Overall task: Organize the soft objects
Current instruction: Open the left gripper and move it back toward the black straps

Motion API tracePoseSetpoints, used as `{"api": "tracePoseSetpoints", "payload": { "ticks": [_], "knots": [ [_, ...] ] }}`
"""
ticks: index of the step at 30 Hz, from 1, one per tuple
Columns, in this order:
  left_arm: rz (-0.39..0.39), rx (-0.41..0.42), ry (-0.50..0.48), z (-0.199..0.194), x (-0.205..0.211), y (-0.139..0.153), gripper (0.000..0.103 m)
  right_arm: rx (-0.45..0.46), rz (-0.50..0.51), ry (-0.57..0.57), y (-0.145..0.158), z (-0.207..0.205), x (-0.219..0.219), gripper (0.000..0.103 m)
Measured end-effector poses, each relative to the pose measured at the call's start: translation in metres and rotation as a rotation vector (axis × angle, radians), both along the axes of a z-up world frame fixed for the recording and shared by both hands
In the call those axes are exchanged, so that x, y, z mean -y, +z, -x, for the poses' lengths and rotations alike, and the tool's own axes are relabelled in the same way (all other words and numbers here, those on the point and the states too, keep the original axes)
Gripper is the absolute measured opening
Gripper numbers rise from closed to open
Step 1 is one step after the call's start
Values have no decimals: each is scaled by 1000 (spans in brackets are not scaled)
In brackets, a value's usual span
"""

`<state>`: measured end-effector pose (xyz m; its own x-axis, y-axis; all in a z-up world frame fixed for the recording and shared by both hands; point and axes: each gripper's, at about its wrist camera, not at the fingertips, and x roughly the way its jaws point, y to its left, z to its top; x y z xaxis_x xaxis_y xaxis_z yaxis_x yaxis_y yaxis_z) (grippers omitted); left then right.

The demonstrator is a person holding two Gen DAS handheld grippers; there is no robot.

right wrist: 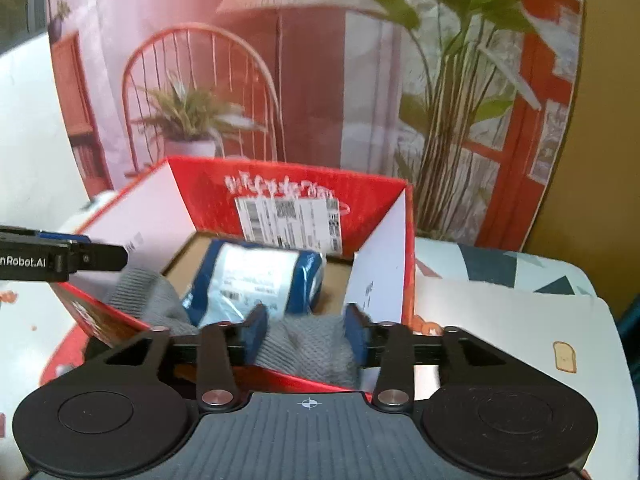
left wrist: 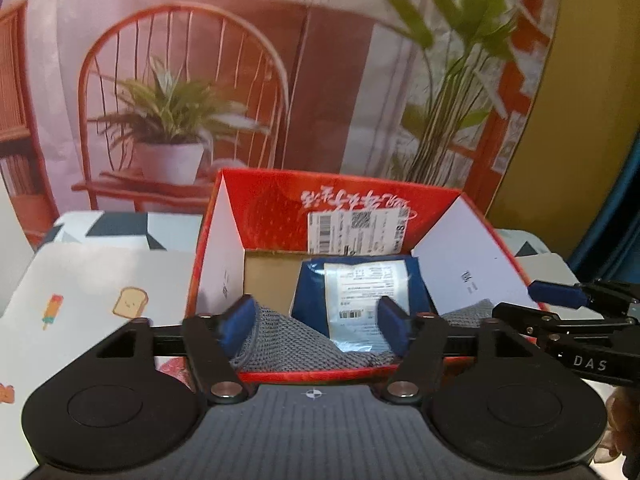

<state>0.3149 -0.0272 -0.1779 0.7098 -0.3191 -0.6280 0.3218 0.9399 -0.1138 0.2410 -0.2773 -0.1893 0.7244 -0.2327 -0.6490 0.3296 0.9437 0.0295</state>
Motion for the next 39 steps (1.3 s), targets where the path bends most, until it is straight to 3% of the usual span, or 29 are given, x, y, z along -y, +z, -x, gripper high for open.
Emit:
{"api": "tracePoseSetpoints", "payload": {
  "ticks": [3,8,10,18,25,39],
  "knots": [
    [-1,34,5,13,-3,8,94,47,-5,4,10,12,-3,64],
    [-8,58,24,33,-9,14,100,112,-16,11,21,31,-12,94],
    [-29,62,41,42,-10,15,100,126,-11,9,23,39,-18,98],
    [-5,60,71,79,-31,9,100,137,-3,17,19,62,-40,103],
    [-46,64,90,107,-43,-4,100,121,-21,11,9,82,-57,103],
    [-25,-3,112,136,-54,-34,100,67,-64,24,-27,118,-80,103]
  ]
}}
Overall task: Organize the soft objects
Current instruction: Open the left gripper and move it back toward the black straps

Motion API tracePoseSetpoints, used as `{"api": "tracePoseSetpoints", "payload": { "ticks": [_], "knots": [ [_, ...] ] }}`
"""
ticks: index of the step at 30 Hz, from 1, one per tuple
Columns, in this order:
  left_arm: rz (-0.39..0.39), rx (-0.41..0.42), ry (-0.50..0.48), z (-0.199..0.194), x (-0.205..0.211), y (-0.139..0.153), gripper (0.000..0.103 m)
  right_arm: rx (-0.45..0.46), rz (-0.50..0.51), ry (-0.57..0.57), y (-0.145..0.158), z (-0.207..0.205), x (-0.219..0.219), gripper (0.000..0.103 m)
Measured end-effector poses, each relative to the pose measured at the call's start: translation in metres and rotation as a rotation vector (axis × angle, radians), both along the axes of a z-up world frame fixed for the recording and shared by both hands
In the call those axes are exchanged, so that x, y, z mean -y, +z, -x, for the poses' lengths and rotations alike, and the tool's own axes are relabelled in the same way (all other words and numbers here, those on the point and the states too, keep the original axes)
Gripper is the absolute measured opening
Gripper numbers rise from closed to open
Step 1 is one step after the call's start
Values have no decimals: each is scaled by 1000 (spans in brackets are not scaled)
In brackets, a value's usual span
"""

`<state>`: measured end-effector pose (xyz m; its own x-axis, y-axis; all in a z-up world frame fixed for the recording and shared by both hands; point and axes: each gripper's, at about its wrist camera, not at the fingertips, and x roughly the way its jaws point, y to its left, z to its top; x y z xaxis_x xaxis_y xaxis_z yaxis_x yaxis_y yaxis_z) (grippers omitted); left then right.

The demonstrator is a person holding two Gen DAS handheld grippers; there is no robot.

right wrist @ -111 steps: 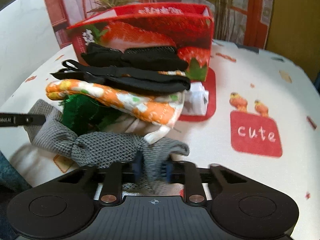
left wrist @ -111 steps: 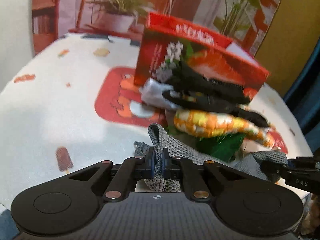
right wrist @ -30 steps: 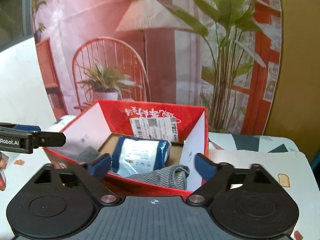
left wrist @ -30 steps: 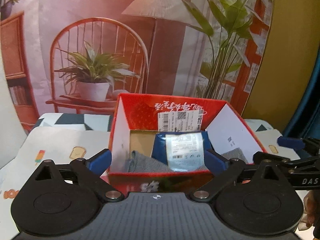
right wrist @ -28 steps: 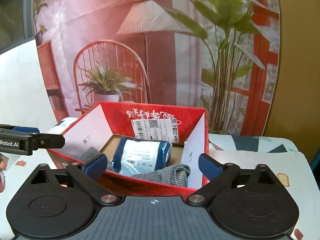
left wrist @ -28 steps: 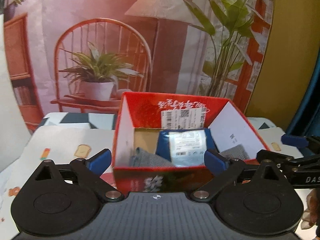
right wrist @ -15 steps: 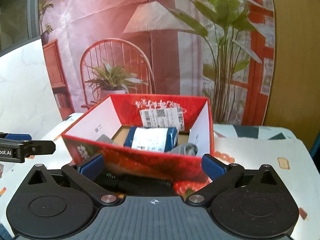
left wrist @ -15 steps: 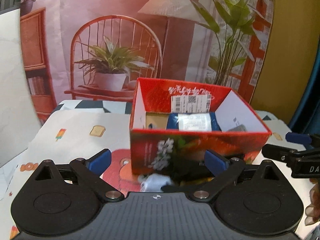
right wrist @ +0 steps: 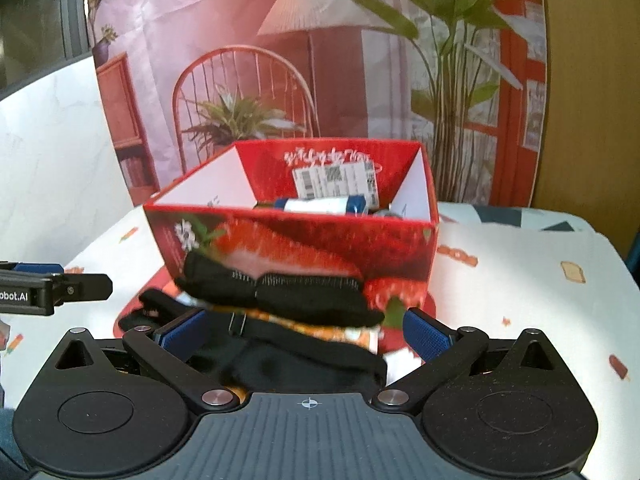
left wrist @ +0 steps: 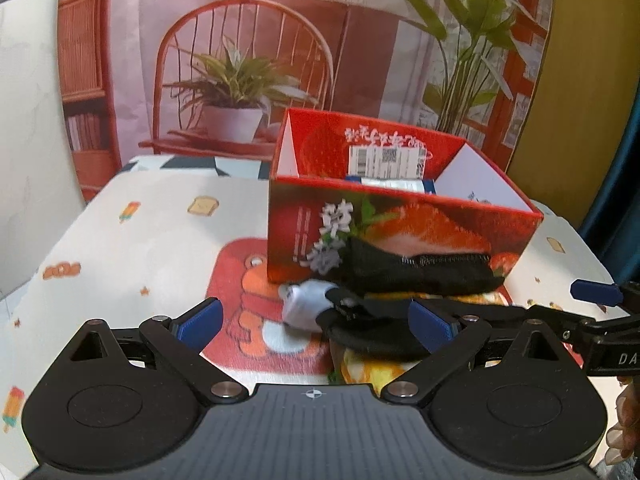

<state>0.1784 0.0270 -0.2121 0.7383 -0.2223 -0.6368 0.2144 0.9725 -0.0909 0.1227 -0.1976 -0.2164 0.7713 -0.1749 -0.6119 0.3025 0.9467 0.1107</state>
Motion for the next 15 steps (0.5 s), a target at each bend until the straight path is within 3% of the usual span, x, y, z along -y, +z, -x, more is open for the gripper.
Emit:
{"api": "tracePoseSetpoints", "payload": {
  "ticks": [15],
  "knots": [
    [16,-64,3,7,-3,-21,98,-68,-1,10,-22,10,-6,103]
  ]
}}
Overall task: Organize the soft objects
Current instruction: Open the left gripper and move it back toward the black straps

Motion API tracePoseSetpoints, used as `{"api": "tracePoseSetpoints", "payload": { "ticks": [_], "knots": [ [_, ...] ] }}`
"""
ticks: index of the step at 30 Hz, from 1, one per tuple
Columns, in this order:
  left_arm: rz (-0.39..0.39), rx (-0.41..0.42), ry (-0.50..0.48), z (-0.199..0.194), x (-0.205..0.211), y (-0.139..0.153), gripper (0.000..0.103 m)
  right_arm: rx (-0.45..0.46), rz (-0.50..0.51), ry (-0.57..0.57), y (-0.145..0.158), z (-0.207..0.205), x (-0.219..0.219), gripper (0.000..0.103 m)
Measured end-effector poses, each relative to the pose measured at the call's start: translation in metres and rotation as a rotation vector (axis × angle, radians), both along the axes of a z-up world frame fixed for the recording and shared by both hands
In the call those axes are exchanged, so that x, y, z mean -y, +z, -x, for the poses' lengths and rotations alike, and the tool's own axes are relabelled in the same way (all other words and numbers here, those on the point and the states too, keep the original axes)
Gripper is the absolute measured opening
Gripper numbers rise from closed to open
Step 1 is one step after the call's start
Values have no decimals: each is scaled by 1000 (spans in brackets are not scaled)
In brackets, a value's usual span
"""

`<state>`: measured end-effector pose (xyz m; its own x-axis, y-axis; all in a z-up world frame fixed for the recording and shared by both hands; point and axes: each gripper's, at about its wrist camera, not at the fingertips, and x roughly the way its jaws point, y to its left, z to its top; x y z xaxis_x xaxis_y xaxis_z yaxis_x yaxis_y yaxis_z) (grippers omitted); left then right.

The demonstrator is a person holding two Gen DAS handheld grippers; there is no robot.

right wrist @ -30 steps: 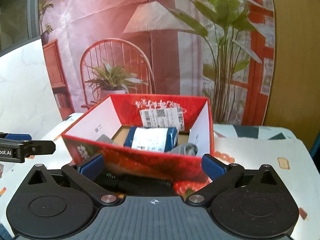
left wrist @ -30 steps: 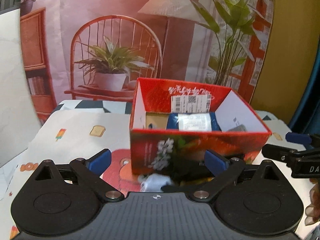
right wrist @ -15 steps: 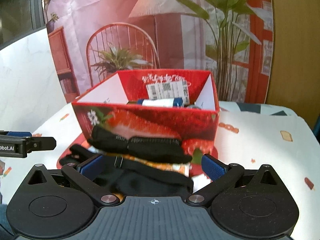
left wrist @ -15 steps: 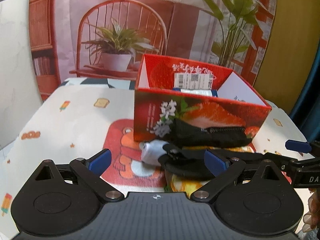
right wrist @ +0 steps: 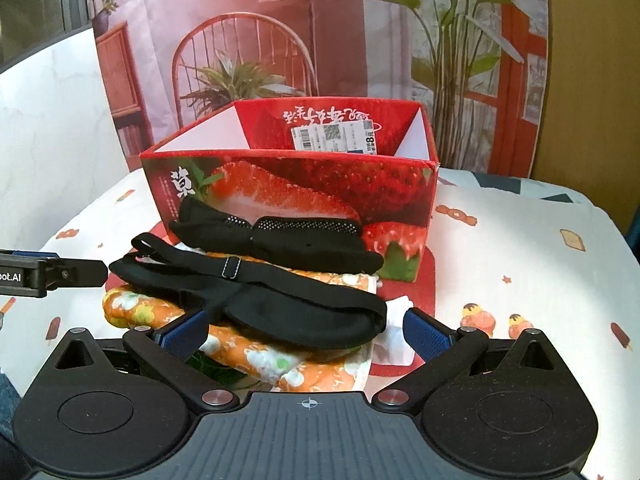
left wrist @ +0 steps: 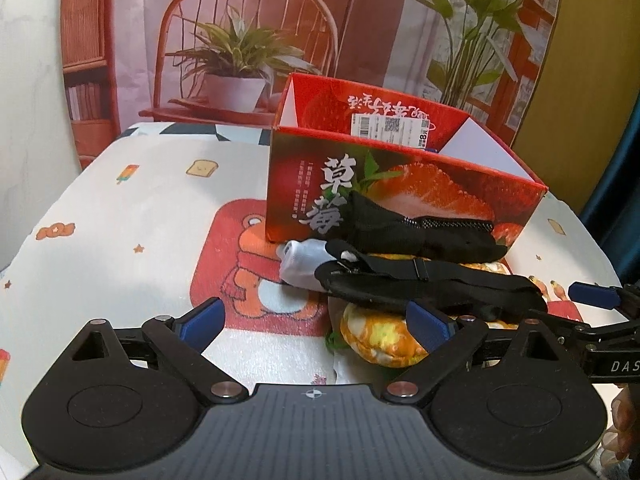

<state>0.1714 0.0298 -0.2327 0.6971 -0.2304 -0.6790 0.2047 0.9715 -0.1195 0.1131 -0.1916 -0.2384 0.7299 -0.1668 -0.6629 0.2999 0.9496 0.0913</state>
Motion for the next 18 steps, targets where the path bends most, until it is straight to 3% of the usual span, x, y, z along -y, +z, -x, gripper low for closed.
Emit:
{"api": "tracePoseSetpoints", "payload": {
  "ticks": [10,18],
  "knots": [
    [17,-1,-4,1,0,-2,96,-2,-5,-2,-2,0,0,103],
    [36,-5,-8,1,-1,-2,85,5,-7,-1,-2,2,0,102]
  ]
}}
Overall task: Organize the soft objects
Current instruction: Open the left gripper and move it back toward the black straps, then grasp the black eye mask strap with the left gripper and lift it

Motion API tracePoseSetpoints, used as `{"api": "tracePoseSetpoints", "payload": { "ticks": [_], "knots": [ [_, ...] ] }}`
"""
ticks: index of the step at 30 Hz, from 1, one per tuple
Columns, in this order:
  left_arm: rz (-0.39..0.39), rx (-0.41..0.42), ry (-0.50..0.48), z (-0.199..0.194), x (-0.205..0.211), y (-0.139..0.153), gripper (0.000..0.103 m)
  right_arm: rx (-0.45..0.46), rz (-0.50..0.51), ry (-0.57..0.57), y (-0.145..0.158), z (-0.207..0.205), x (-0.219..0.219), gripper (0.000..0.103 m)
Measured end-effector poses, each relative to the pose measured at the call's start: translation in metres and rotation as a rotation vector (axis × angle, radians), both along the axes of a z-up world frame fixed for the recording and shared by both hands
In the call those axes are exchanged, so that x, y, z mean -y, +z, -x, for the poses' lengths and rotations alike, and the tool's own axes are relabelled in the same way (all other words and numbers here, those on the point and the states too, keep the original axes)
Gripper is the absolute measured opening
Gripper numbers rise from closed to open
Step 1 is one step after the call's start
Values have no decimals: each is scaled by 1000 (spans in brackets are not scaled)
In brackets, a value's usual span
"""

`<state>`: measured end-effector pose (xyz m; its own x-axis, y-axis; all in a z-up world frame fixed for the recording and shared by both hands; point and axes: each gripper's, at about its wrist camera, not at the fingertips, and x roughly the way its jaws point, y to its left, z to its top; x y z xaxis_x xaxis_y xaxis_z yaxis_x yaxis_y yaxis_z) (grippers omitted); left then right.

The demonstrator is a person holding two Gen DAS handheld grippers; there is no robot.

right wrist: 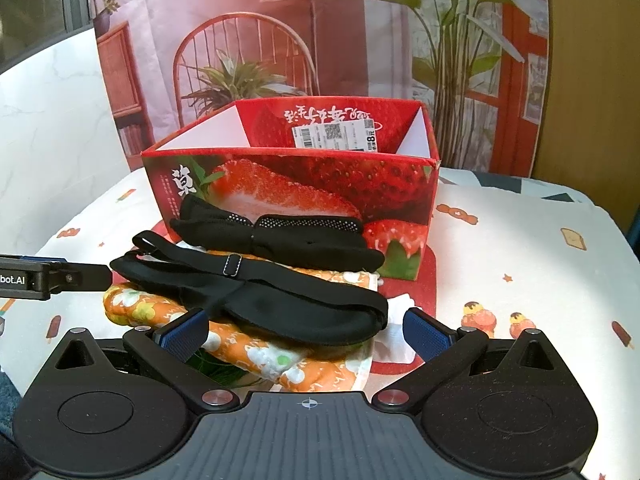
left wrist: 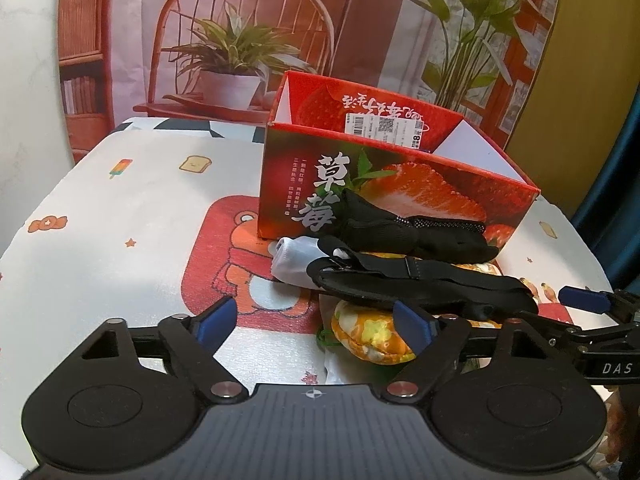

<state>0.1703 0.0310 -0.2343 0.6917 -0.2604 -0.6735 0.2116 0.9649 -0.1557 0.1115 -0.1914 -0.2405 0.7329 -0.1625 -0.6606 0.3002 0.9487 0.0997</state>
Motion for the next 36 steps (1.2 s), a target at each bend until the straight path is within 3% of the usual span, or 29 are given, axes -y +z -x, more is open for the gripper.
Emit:
{"api": "tracePoseSetpoints", "payload": {
  "ticks": [13,22,30,36],
  "knots": [
    [58,-15,-38,-1,2,-2,70,-9,-4,11,-2,-2,-3,96],
    [109,-45,-13,-32,1,3,62,0,-1,-21,0,-12,12,90],
    [152,-163,-20,-52,14,-23,60,-22,-45,-36,-11,-14,19,89],
    [145,-188,-29,-47,18,-43,47,-34,-102,-30,-21,-16,26,89]
  ]
}}
